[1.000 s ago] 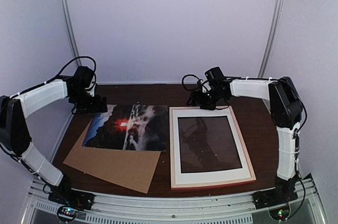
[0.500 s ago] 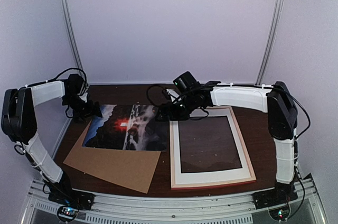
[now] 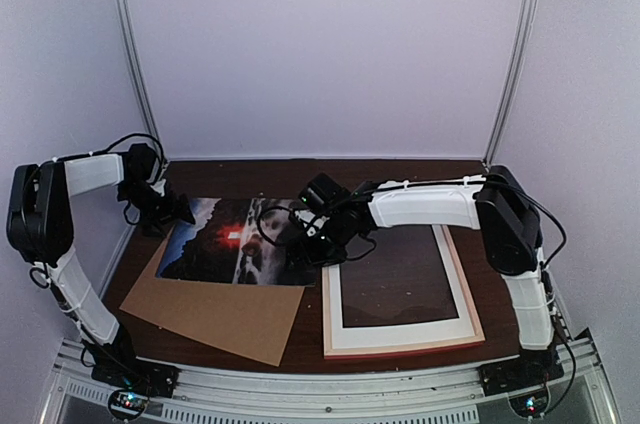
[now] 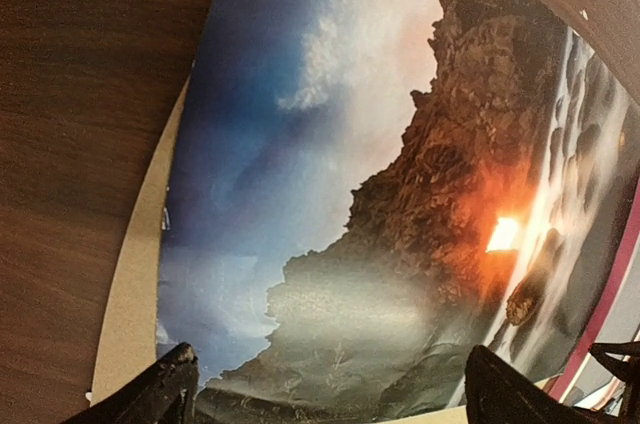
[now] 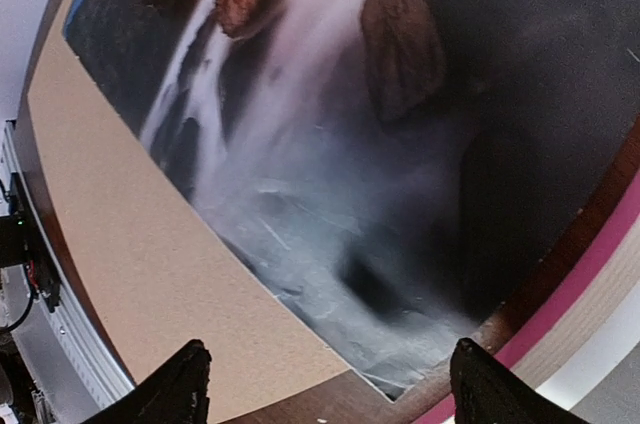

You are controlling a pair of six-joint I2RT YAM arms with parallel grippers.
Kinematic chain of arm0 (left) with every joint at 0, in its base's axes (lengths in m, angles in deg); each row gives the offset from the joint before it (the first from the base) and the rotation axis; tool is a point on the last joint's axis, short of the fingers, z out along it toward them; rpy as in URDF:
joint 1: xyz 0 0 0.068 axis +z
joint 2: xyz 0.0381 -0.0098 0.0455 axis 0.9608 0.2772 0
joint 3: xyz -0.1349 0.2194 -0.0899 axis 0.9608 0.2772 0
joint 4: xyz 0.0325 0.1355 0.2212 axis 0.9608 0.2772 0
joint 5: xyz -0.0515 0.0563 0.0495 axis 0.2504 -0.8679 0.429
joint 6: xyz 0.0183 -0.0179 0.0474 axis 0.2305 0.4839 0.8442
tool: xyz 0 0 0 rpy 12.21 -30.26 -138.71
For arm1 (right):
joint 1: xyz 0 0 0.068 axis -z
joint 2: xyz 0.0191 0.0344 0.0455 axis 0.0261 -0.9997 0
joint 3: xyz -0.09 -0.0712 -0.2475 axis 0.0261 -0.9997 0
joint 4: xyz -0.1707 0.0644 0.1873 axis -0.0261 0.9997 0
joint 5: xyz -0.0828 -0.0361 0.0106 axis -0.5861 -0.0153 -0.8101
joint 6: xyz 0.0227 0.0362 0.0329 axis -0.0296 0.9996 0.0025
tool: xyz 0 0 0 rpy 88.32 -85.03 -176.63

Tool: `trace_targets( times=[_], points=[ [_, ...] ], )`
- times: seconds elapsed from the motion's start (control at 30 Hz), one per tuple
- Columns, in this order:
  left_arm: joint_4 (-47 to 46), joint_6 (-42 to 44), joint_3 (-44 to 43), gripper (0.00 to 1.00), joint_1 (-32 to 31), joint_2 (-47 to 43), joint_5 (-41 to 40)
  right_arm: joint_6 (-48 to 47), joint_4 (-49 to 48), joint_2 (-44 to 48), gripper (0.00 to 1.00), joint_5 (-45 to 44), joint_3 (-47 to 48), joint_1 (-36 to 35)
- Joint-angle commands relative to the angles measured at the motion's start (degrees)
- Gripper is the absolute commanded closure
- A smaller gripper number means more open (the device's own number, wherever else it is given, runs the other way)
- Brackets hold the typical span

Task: Put the photo into the frame
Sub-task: Pick up the photo from the backboard.

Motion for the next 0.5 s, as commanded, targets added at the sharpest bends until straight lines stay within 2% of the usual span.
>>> trace_targets(
  times=[0.0,0.47],
  points=[
    [-0.1,-0.3,-2.7,0.07,0.8,0.7,0.9,0.5,4.2,-1.2,0.18,-5.4,2.7,0.5],
    [2.0,1.9,-4.8,0.07,1.1,2.9,-0.1,0.0,12.1,-4.0,0.18,-12.0,5.9,1.4]
  ],
)
